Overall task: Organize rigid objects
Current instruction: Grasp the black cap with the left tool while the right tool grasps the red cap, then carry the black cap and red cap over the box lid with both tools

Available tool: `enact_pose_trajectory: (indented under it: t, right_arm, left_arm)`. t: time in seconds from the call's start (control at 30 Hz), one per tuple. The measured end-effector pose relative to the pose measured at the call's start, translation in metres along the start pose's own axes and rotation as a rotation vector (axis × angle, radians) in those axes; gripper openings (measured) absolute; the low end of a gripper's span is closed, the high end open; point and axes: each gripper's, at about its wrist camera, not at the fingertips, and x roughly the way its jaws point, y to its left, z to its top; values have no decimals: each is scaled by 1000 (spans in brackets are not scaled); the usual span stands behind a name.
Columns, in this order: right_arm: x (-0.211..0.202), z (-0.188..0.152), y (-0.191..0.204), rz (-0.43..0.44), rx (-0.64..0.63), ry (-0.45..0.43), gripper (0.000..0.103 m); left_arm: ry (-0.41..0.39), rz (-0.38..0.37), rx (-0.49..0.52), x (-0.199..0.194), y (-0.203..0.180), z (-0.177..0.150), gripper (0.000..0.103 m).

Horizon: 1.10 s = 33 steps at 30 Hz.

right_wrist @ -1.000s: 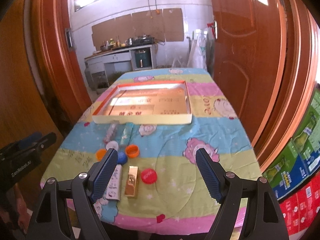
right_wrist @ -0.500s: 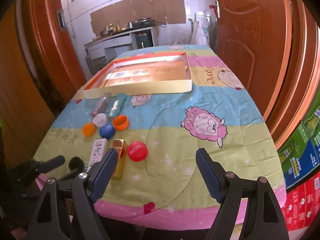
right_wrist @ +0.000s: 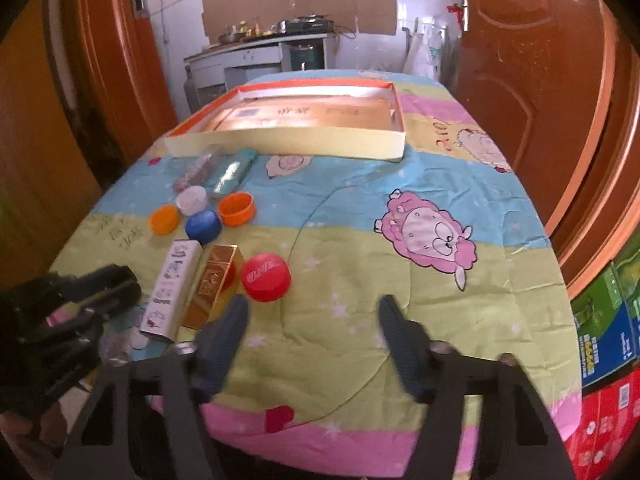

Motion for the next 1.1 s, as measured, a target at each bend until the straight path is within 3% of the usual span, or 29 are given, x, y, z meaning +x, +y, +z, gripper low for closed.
enact_pose_trajectory:
  t: [0.03, 0.37, 0.47, 0.73, 0.97, 1.1]
  right_arm:
    - [3, 0, 0, 6, -5, 9, 50]
    - [23, 10, 26, 10, -142, 14, 50]
    - [27, 15, 31, 29, -161, 8, 32]
    - [25, 19, 24, 51, -132, -1, 31]
    - [10, 29, 22, 72, -112, -25, 31]
    - [-5, 37, 14, 29, -106, -75, 31]
  left_arm:
    - [-1, 7, 5, 1, -1, 0, 30]
    - [1, 4, -17, 4, 0, 5, 30]
    - [5, 2, -28, 5, 3, 7, 30]
    - [11, 6, -49, 9, 7, 17, 30]
    - [-37, 4, -14, -1, 5, 41, 30]
    - [-46, -19, -33, -5, 9, 53, 30]
